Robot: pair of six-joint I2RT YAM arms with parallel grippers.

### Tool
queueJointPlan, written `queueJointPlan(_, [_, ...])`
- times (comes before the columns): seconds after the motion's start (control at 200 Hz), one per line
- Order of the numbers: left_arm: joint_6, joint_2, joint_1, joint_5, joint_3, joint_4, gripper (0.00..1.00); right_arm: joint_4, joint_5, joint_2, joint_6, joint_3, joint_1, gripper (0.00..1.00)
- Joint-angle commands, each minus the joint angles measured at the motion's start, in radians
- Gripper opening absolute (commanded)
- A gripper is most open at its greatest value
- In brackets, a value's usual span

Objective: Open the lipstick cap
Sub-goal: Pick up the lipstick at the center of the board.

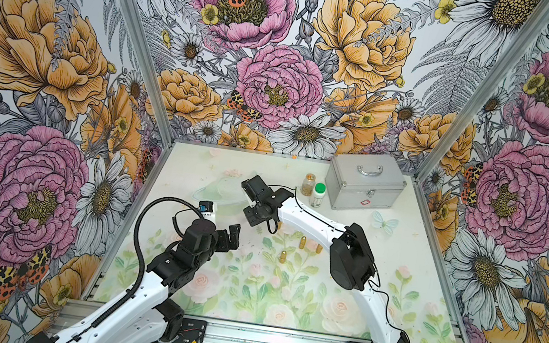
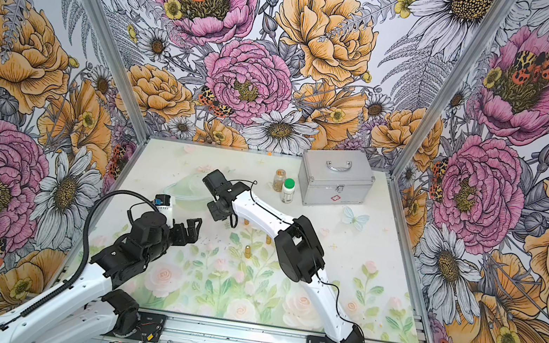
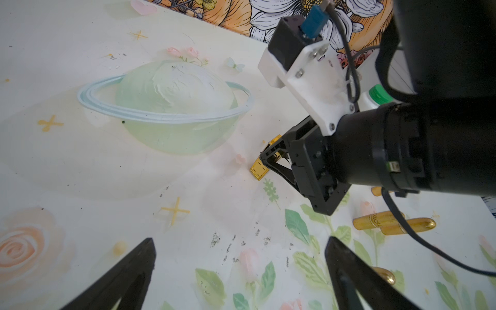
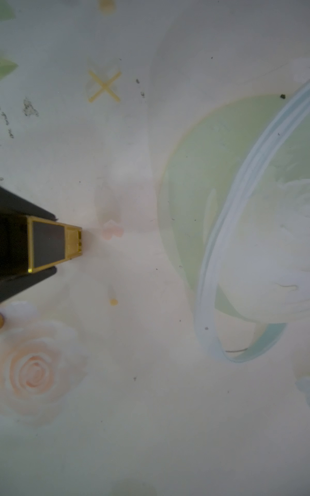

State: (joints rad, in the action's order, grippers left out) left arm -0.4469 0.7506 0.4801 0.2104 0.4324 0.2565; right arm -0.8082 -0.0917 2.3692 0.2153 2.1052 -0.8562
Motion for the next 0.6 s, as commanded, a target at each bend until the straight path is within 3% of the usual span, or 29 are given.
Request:
queueJointPlan(0.0, [0.002,-0.011,-0.006,0.023,0.004,-0.030,0.99,0.003,0.012,-0.096,0.024,0.003,0.008,0.27])
queueJointPlan(0.17, [0.024,-0.007,-0.004,0.018,0.015,-0.036,0.99,0.003,0.033,-0.155,0.046,-0.033,0.014,0.25])
queueJointPlan(0.38, [0.097,0.048,0.042,0.009,0.042,-0.101,0.99,0.002,0.174,-0.307,0.117,-0.145,0.058,0.25])
queueJointPlan(0.595, [0.296,0.210,0.182,0.009,0.029,-0.373,0.97,-0.016,0.339,-0.438,0.170,-0.251,0.130,0.25])
